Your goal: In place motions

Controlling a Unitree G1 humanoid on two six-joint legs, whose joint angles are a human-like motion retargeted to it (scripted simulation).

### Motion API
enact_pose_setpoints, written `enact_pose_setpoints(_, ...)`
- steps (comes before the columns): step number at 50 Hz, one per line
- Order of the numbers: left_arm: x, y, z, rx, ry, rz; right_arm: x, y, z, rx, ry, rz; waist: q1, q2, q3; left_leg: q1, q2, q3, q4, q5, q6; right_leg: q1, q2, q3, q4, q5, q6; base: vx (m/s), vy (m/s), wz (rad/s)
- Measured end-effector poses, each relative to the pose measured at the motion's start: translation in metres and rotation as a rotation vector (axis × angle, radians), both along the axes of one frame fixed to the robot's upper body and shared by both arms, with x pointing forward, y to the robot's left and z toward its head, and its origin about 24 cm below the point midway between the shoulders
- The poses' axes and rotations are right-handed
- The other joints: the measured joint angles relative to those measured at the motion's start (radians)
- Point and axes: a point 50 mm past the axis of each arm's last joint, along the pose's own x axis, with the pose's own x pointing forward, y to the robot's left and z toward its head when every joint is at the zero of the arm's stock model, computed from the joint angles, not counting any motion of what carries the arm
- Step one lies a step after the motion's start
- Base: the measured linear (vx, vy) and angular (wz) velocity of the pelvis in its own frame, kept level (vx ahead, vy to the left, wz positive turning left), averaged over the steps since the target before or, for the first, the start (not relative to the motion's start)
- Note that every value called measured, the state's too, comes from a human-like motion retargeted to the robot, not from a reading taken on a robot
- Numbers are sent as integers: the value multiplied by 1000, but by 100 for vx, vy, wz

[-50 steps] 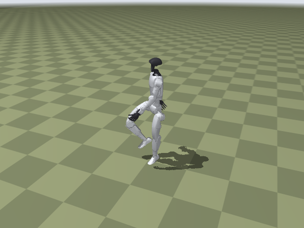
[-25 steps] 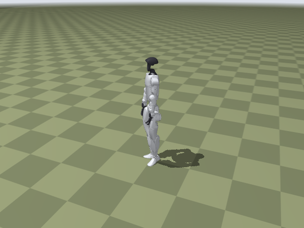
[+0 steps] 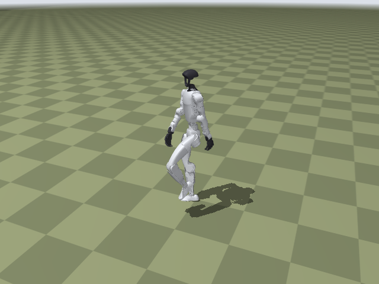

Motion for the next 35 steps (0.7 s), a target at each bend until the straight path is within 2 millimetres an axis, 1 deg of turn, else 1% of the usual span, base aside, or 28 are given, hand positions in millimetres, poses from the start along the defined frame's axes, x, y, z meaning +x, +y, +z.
enact_pose_setpoints(2,-21,-7,7,-80,51,-21,33,23,25,72,-154,56,28,-14,28,-108,-1,22,92,-17,-2,-12,-23,33,15,10,-9,-7,13,-62)
enact_pose_setpoints(5,-40,-9,14,-140,100,-117,61,42,53,126,-305,113,66,-24,59,-172,-1,56,140,-22,-3,-18,-50,61,35,16,-13,-2,6,-49)
enact_pose_setpoints(8,-46,-3,15,-145,113,-198,73,47,67,110,-376,156,90,-27,64,-166,15,63,145,-33,-3,-15,-49,68,38,12,-18,4,-7,-21)
enact_pose_setpoints(10,-43,0,14,-142,97,-219,76,48,70,97,-397,163,95,-23,57,-146,20,52,134,-40,-2,-13,-44,68,34,11,-15,2,-3,10)
enact_pose_setpoints(12,-35,3,11,-133,66,-216,73,47,67,98,-390,149,84,-14,39,-108,10,30,100,-45,-2,-13,-38,58,25,10,-5,1,3,37)
enact_pose_setpoints(15,-22,7,6,-97,25,-194,61,44,54,90,-340,129,53,3,4,-16,-3,6,13,-50,-1,-10,-24,30,9,8,9,2,2,54)
enact_pose_setpoints(18,-4,11,0,-41,-26,-165,38,34,33,51,-241,94,3,17,-33,127,-97,-12,-182,-36,-1,-1,-28,-28,-8,6,34,-1,10,80)
enact_pose_setpoints(20,12,14,-4,3,-81,-139,14,23,13,27,-140,55,-37,28,-66,273,-199,-43,-427,-10,-33,1,-30,-69,-16,0,49,0,11,83)
enact_pose_setpoints(22,22,16,-7,46,-115,-119,-9,16,-2,12,-46,20,-54,37,-83,422,-262,-66,-693,24,-66,5,-22,-88,-13,-12,54,0,10,39)
enact_pose_setpoints(23,28,18,-8,72,-133,-110,-21,11,-9,5,10,1,-57,48,-89,518,-293,-84,-875,41,-92,8,-6,-88,-12,-19,54,-1,9,21)
enact_pose_setpoints(24,33,20,-9,95,-152,-106,-34,6,-16,-4,67,-18,-66,66,-98,613,-325,-105,-1041,-35,-122,12,17,-97,-11,-28,54,-1,6,29)
enact_pose_setpoints(25,39,22,-10,118,-170,-104,-48,1,-22,-13,125,-37,-78,87,-108,708,-358,-127,-1199,-158,-152,15,43,-110,-10,-38,53,1,5,60)
enact_pose_setpoints(26,40,22,-10,124,-176,-109,-58,-3,-27,-21,169,-53,-99,98,-122,757,-342,-23,-1276,-184,-125,17,52,-123,-11,-45,57,2,8,87)
enact_pose_setpoints(27,40,22,-11,126,-178,-114,-70,-7,-31,-30,217,-69,-126,109,-142,787,-336,10,-1352,-176,-111,14,59,-138,-12,-52,60,4,14,122)
enact_pose_setpoints(28,40,20,-10,119,-172,-120,-83,-11,-36,-38,273,-85,-166,122,-175,779,-348,-98,-1426,-100,-125,1,63,-160,-17,-57,62,-3,16,126)
enact_pose_setpoints(29,42,20,-11,115,-172,-130,-90,-11,-38,-32,302,-107,-188,128,-195,769,-339,-114,-1462,-58,-143,-15,62,-181,-18,-59,64,-15,18,115)
enact_pose_setpoints(30,44,22,-11,113,-174,-142,-93,-11,-39,-20,318,-133,-202,130,-210,757,-319,-85,-1479,-31,-164,-33,60,-202,-17,-61,67,-31,17,52)
enact_pose_setpoints(31,50,26,-11,123,-184,-163,-90,-10,-37,11,304,-177,-184,122,-190,757,-318,-36,-1482,-28,-160,-35,60,-185,-15,-61,68,-37,16,26)
enact_pose_setpoints(32,56,30,-11,134,-197,-191,-85,-9,-36,45,283,-223,-175,113,-167,757,-325,-22,-1481,-29,-152,-31,55,-183,-14,-61,71,-35,15,51)
enact_pose_setpoints(33,61,34,-12,145,-215,-232,-77,-11,-33,87,248,-272,-182,99,-141,759,-350,-75,-1474,-40,-135,-14,40,-212,-18,-59,78,-24,17,69)
enact_pose_setpoints(35,61,42,-11,150,-211,-295,-66,-14,-29,130,199,-327,-138,88,-127,744,-361,-71,-1450,-65,-114,0,39,-223,-31,-51,88,-8,19,9)
